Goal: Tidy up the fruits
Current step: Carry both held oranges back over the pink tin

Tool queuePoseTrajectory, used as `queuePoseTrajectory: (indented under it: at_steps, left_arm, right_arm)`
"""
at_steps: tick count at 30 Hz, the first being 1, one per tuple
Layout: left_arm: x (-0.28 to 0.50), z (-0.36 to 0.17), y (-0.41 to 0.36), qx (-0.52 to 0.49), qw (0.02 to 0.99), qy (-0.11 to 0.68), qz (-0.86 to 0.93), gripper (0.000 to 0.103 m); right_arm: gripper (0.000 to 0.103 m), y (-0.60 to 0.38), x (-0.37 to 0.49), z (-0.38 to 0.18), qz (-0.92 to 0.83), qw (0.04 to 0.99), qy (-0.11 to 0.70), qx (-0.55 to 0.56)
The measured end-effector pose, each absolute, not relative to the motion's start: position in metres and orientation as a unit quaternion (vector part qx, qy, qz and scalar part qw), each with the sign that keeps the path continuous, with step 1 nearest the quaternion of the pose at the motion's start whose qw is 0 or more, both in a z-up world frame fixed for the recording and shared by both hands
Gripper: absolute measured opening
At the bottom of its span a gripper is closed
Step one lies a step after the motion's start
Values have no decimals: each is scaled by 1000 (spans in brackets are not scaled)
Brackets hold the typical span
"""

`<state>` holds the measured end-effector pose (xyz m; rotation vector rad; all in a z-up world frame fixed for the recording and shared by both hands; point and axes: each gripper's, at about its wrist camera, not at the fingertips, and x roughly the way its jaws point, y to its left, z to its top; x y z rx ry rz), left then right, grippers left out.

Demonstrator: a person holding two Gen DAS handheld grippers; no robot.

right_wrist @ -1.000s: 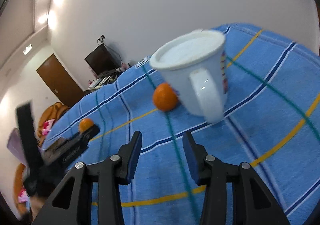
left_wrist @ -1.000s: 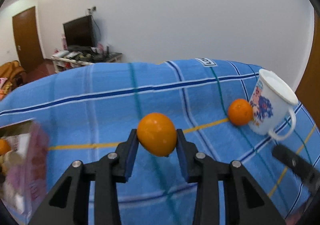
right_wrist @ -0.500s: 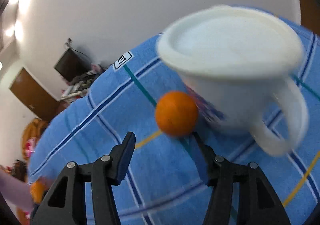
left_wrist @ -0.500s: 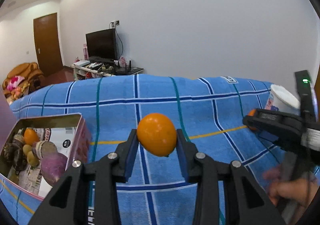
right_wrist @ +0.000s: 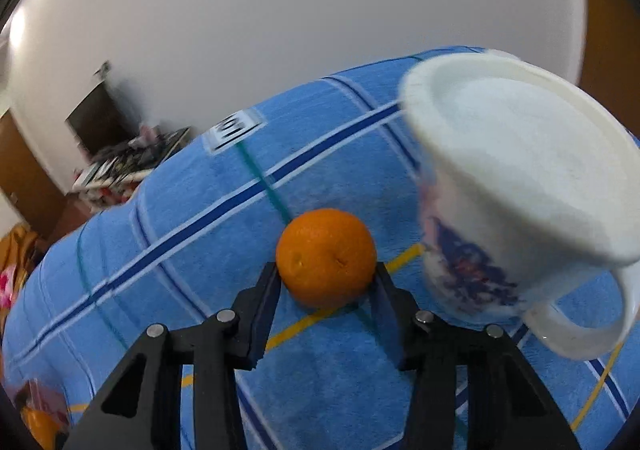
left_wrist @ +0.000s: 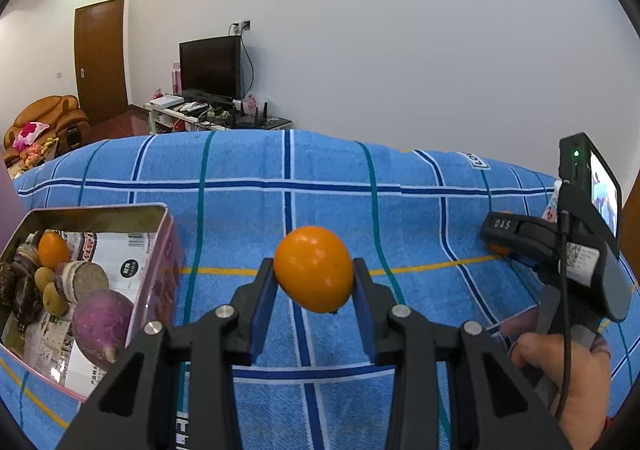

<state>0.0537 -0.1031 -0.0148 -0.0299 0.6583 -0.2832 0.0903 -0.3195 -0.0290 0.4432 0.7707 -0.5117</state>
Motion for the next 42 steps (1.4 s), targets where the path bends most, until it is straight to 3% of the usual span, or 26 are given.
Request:
queuePoseTrajectory:
  at_steps: [12, 25, 42]
  left_arm:
    - [35, -8, -109, 11, 950, 282, -132, 39]
    - [-4, -3, -82, 9, 958, 261, -119, 39]
    - [-25, -1, -68, 9, 961, 249, -116, 39]
  right_arm:
    - [47, -245, 11, 2, -155, 941, 292, 71]
    - [47, -221, -64, 2, -138, 961, 235, 42]
    - [47, -212, -88, 7, -136, 967, 213, 37]
